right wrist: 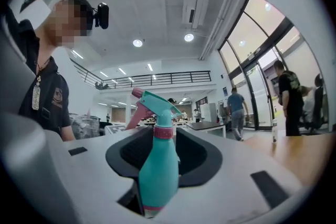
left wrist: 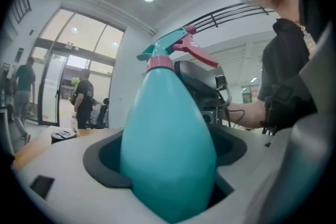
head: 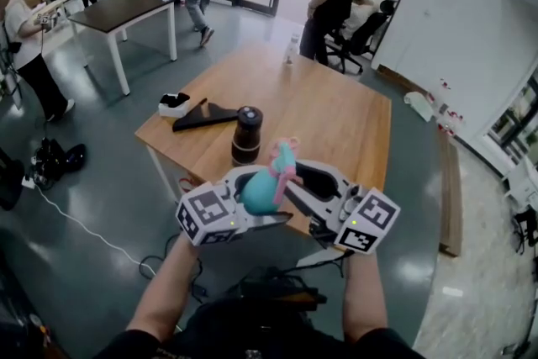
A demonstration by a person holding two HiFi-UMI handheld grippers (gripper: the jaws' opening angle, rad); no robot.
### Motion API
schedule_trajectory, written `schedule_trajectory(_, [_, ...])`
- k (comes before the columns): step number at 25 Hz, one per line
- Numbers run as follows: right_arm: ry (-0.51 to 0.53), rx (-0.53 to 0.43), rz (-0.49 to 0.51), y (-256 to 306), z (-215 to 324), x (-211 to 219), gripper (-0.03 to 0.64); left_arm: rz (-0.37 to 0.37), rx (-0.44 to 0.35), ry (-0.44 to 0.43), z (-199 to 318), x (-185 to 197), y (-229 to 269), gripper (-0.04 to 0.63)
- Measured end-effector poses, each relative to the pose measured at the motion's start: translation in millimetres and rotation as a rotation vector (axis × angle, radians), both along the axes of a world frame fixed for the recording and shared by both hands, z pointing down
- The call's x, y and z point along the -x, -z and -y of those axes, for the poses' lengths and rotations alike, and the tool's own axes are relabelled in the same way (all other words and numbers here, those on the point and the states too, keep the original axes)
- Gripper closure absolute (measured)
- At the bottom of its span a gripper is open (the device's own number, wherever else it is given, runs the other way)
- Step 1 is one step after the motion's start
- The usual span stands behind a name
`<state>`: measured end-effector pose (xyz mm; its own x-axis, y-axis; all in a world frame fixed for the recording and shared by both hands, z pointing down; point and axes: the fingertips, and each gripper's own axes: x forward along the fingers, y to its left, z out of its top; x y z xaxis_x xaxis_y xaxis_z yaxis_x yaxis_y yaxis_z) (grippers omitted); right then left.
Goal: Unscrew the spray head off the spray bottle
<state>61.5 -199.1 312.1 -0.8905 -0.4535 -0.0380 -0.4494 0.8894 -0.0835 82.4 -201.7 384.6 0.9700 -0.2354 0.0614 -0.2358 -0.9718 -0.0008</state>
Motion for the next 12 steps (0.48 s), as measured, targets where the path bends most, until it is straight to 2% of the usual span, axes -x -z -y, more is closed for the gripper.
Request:
schedule_trajectory(3, [-0.09,-0.013,0.006,3,7,-12,0.472,-0.017,-0.006,0.132,22,10,3,0.161])
schedule_trajectory(6, [-0.165,-0.026,0.027,11,7,-22,0.472,0.02,-0.03,0.266,41,22,-1,0.161])
schedule_trajectory(9, [-0.181,-0.039,0.026,22,-4,-17,0.532,0.048,-0.025,0.348,52,28,-9,0.161])
schedule_trajectory(11, [-0.167,-0.044,0.011,27,-12,-8,0.597,0.069,-0.022,0.387,57,28,-14,0.161])
schedule_trajectory(12, [-0.153,-0.039,0.0,28,-15,-2,0.597,0.085,-0.026,0.404,58,28,-16,0.161])
